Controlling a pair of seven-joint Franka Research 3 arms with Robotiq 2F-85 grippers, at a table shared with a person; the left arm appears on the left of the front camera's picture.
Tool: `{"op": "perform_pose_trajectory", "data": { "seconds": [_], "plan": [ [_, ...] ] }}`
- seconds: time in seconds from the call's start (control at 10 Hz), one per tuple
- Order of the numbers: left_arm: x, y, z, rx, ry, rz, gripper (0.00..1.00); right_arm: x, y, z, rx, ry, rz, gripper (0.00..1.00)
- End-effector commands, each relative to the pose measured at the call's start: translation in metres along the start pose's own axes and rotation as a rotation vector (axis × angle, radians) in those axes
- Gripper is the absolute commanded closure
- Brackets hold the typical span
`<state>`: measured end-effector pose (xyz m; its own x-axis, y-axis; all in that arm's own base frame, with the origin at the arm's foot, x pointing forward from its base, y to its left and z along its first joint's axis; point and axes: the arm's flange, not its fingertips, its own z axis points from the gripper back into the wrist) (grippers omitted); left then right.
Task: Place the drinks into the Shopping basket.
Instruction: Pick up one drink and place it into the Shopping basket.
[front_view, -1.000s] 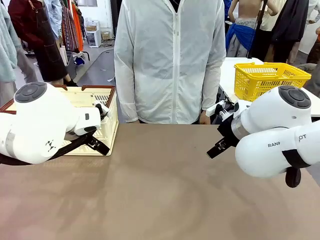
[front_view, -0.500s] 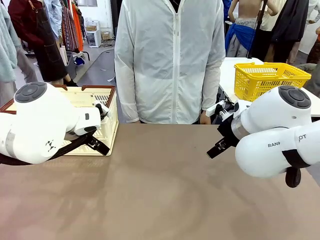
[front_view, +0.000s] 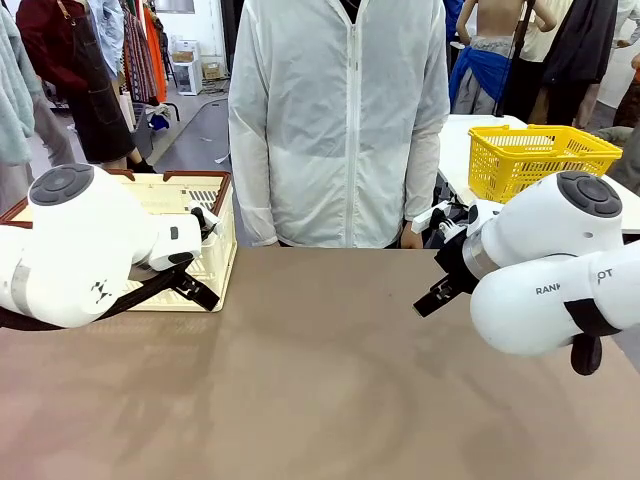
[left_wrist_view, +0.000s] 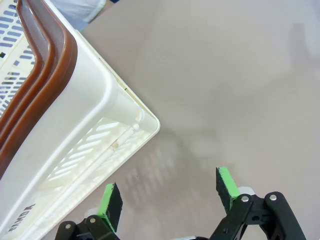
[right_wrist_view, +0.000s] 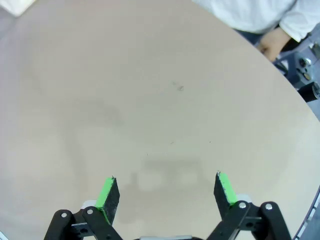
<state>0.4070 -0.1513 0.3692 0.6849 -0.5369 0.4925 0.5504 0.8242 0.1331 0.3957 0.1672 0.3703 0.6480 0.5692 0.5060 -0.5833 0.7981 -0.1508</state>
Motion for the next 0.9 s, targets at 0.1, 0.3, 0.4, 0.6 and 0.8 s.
{"op": "perform_pose_trajectory", "data": {
  "seconds": [0.1,0.3,0.4,0.6,0.8],
  "plan": [
    [-0.002,-0.001,0.003,0.0,0.001,-0.001,0.0,0.0,0.0,0.0,0.0,-0.001,0.0,0.0],
    [0.0,0.0,0.0,0.0,0.0,0.0,0.0,0.0,0.0,0.0,0.0,0.0,0.0,0.0],
    [-0.004,-0.003,0.011,-0.066,0.093,0.017,0.0,-0.004,0.005,0.013,0.065,0.113,-0.079,0.0],
    [-0.011,-0.015,0.057,-0.237,0.265,0.106,0.0,-0.005,0.014,0.056,0.181,0.196,-0.315,0.0],
    [-0.015,-0.02,0.12,-0.529,0.191,0.26,0.0,-0.012,0.005,0.118,0.385,0.079,-0.583,0.0]
  ]
}}
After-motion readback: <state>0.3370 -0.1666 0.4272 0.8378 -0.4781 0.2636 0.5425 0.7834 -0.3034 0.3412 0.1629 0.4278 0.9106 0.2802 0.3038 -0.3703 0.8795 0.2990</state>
